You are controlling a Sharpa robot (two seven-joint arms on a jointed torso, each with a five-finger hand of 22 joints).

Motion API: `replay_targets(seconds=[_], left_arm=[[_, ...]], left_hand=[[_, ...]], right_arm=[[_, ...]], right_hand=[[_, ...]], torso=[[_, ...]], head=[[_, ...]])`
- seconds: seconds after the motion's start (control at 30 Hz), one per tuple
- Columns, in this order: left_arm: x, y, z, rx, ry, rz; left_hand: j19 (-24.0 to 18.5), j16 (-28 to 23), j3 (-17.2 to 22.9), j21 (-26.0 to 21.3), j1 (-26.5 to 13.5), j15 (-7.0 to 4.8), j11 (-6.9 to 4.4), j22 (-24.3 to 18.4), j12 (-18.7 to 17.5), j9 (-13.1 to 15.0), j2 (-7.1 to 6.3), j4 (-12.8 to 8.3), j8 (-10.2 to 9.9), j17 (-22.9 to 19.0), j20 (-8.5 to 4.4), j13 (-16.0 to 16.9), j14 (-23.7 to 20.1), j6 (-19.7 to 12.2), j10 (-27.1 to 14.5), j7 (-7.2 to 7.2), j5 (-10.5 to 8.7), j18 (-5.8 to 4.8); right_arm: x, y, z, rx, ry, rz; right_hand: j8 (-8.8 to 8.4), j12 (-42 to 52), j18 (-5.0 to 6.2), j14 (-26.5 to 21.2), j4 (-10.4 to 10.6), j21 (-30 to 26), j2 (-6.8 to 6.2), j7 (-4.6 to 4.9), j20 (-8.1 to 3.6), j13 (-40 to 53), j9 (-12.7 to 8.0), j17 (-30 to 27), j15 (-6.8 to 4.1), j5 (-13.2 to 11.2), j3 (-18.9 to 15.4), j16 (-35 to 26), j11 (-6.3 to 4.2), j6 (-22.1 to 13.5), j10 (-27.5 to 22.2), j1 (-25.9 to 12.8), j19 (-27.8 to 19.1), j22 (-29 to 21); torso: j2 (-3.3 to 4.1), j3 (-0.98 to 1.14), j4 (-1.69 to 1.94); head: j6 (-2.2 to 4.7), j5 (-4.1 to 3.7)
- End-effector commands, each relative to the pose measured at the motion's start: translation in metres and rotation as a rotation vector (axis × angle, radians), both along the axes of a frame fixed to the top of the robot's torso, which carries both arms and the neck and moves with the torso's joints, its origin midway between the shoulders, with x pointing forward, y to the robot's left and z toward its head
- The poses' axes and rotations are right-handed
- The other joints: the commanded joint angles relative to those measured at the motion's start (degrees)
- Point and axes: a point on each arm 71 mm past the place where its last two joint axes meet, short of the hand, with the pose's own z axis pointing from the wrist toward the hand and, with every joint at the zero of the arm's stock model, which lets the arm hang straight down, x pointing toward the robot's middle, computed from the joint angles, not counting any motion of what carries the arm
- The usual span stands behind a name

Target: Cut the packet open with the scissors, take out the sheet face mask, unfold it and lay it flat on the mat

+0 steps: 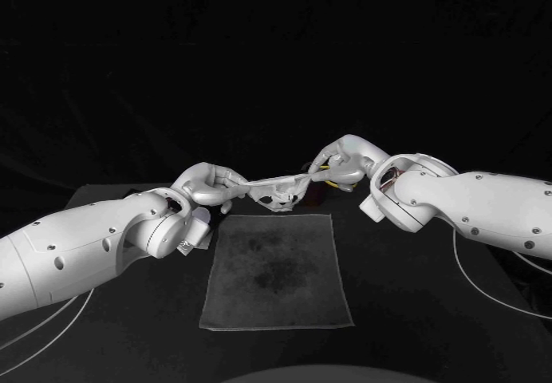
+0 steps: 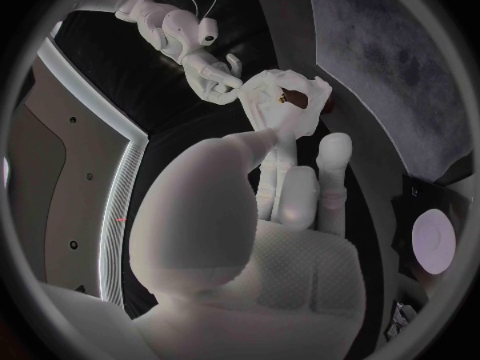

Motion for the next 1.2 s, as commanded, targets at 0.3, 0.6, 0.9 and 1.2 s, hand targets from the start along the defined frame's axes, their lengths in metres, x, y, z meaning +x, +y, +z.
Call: replay_targets(seconds=[0.3,0.6,0.9,1.2], left_arm=[[-0.002,0.002,-0.010,-0.018,0.064,0.037],[-0.004,0.006,-0.017,-0.012,0.109,0.054],[-0.006,0.007,-0.025,0.000,0.157,0.049],[-0.007,0.006,-0.028,0.006,0.178,0.042]], left_hand=[[1.0,0.5,0.3,1.0,-1.5,-0.29,-0.43,0.7,1.0,3.7,-0.01,-0.9,0.5,0.9,-0.18,0.5,0.7,0.1,1.8,-0.10,0.18,-0.14],[2.3,0.7,0.7,2.1,-2.5,-0.72,-0.89,1.9,2.7,4.0,-0.12,-1.6,0.7,2.9,-0.50,1.4,1.7,0.1,3.4,-0.43,0.19,-0.43],[2.5,0.7,0.8,2.2,-2.7,-0.79,-0.96,2.0,3.1,4.1,-0.17,-1.7,0.7,3.0,-0.57,1.6,1.8,0.1,3.6,-0.48,0.19,-0.46],[2.4,0.6,0.8,2.1,-3.1,-0.83,-0.94,1.8,3.5,4.0,-0.19,-1.9,0.1,3.0,-0.65,1.8,1.8,-0.6,3.5,-0.41,0.19,-0.44]], right_arm=[[0.000,-0.003,0.005,-0.012,-0.035,-0.023],[-0.001,-0.006,0.006,-0.014,-0.045,-0.043],[-0.002,-0.006,0.007,-0.009,-0.054,-0.045],[-0.003,-0.005,0.008,-0.002,-0.063,-0.045]], right_hand=[[0.18,0.4,0.68,3.6,0.0,0.5,0.04,0.11,-0.02,0.1,0.2,4.8,-0.33,0.3,0.4,0.4,-0.61,0.5,1.0,-0.7,0.6,2.4],[0.26,0.6,0.63,3.7,-0.1,0.7,0.02,0.09,-0.04,0.3,0.3,5.0,-0.35,0.3,0.6,0.5,-0.64,0.5,1.1,-0.8,0.8,2.5],[0.32,0.7,0.60,3.7,-0.1,0.9,0.01,0.06,-0.07,0.5,0.3,5.0,-0.37,0.3,0.7,0.6,-0.66,0.6,1.3,-0.9,0.9,2.6],[0.36,0.8,0.60,3.8,-0.2,0.9,0.00,0.05,-0.08,0.6,0.3,5.1,-0.39,0.3,0.8,0.6,-0.67,0.6,1.3,-0.9,0.9,2.6]], torso=[[-0.02,0.03,-0.01],[0.01,0.00,0.01],[0.01,0.03,0.01],[0.00,0.02,-0.02]], head=[[0.05,-0.05],[0.06,-0.10],[0.13,-0.06],[0.09,-0.05]])
